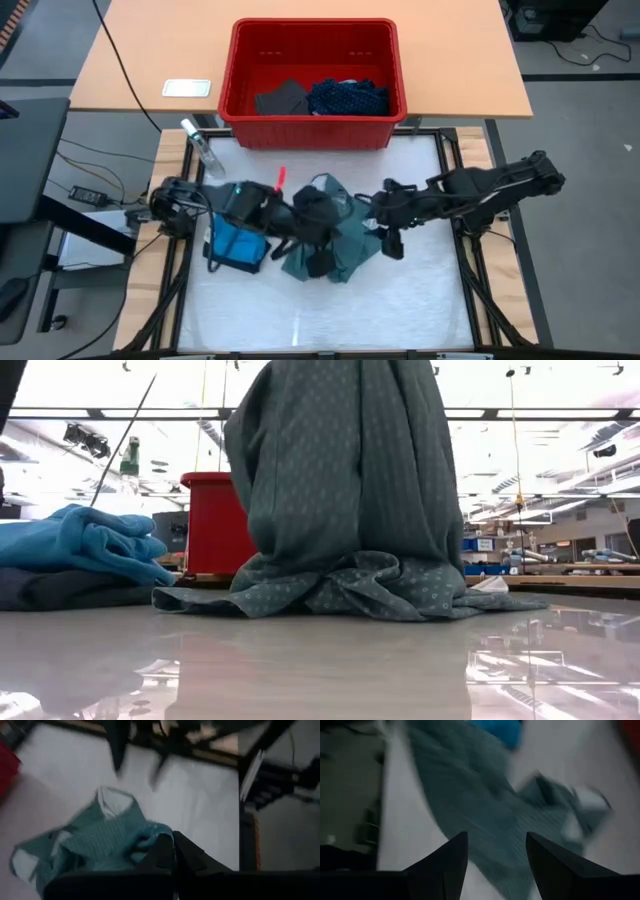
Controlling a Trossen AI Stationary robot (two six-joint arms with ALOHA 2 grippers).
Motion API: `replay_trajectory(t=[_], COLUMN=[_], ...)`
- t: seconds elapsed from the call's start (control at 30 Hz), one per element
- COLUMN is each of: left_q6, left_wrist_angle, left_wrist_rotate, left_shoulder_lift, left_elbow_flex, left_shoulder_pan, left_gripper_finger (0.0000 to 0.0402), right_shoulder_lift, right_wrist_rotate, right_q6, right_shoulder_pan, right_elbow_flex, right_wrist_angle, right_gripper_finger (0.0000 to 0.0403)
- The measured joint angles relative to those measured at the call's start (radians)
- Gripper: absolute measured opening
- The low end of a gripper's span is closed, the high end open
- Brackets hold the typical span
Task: Fold laundry
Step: Fold the green polo shirt
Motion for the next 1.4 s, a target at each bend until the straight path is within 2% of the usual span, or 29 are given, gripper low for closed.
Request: replay_trajectory(t=[0.23, 0.4, 0.53, 0.63, 0.73, 0.77, 0.93, 1.1, 1.2, 1.4], left_q6=[0.039, 0.067, 0.067, 0.065, 0.041, 0.035, -0.022, -0.126, -0.163, -0.138], left_wrist_angle=[0.015, 0.023, 0.061, 0.096, 0.092, 0.086, -0.011, -0.124, -0.162, -0.076], left_wrist_rotate=[-0.008, -0.012, -0.043, -0.047, -0.048, -0.052, -0.161, -0.378, -0.440, -0.461], left_shoulder_lift=[-0.009, -0.009, -0.009, -0.010, -0.010, -0.014, -0.087, -0.137, -0.125, -0.084], left_elbow_flex=[0.002, 0.002, 0.002, 0.001, 0.001, 0.001, 0.000, 0.003, -0.003, -0.153], left_shoulder_pan=[0.022, 0.027, 0.043, 0.059, 0.073, 0.075, 0.069, 0.019, 0.004, 0.065], left_gripper_finger=[0.0000, 0.0000, 0.0000, 0.0005, 0.0031, 0.0044, 0.0120, 0.0188, 0.0219, 0.0259], right_shoulder_lift=[-0.003, 0.013, 0.066, 0.083, 0.085, 0.079, -0.005, -0.135, -0.212, -0.307], right_wrist_rotate=[-0.133, -0.274, -0.309, -0.303, -0.294, -0.289, -0.122, 0.163, 0.294, 0.320], right_q6=[-0.165, -0.187, -0.196, -0.199, -0.202, -0.203, -0.165, -0.201, -0.216, -0.146], right_shoulder_pan=[-0.062, -0.116, -0.132, -0.141, -0.158, -0.165, -0.193, -0.197, -0.203, -0.259], right_elbow_flex=[-0.025, -0.024, -0.025, -0.025, -0.025, -0.025, -0.025, -0.025, -0.024, -0.024], right_wrist_angle=[0.277, 0.319, 0.324, 0.354, 0.351, 0.347, 0.315, 0.326, 0.372, 0.401], right_gripper_finger=[0.0211, 0.0214, 0.0199, 0.0146, 0.0040, 0.0023, 0.0010, 0.0010, 0.0010, 0.0009])
